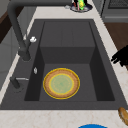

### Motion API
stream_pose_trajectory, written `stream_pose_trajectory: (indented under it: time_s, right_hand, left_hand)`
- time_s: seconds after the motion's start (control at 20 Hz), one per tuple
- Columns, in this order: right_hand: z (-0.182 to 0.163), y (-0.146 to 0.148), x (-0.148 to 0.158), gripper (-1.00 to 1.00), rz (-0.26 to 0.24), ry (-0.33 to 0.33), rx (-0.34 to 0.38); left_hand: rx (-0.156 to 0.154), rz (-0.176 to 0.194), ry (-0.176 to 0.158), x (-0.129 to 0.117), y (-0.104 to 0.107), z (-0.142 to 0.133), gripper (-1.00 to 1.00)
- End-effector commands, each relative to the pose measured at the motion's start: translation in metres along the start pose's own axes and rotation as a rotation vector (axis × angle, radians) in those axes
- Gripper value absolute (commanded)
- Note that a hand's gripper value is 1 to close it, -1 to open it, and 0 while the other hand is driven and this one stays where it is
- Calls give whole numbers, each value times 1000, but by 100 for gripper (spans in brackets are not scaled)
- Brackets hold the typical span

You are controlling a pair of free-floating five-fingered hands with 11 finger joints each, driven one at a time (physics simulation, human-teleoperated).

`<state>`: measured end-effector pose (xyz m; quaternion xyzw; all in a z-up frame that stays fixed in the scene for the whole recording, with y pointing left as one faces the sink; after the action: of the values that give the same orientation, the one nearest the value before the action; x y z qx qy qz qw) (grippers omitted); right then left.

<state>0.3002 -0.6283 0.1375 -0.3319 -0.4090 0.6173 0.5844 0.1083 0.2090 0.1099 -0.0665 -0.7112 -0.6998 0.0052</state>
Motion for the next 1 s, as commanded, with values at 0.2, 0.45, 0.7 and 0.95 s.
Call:
stream_pose_trajectory:
  time_s: [0.2,0.45,0.7,0.95]
  right_hand:
    - [49,6,-11,-100,-23,16,-32]
    - [76,3,-19,-100,-35,9,-9]
    - [92,-9,-30,-100,-27,16,3]
    - [104,-25,-41,-100,-19,3,20]
  left_hand:
    - [0,0,0,0,0,0,0]
    - [0,0,0,0,0,0,0]
    - [0,0,0,0,0,0,0]
    - [0,0,0,0,0,0,0]
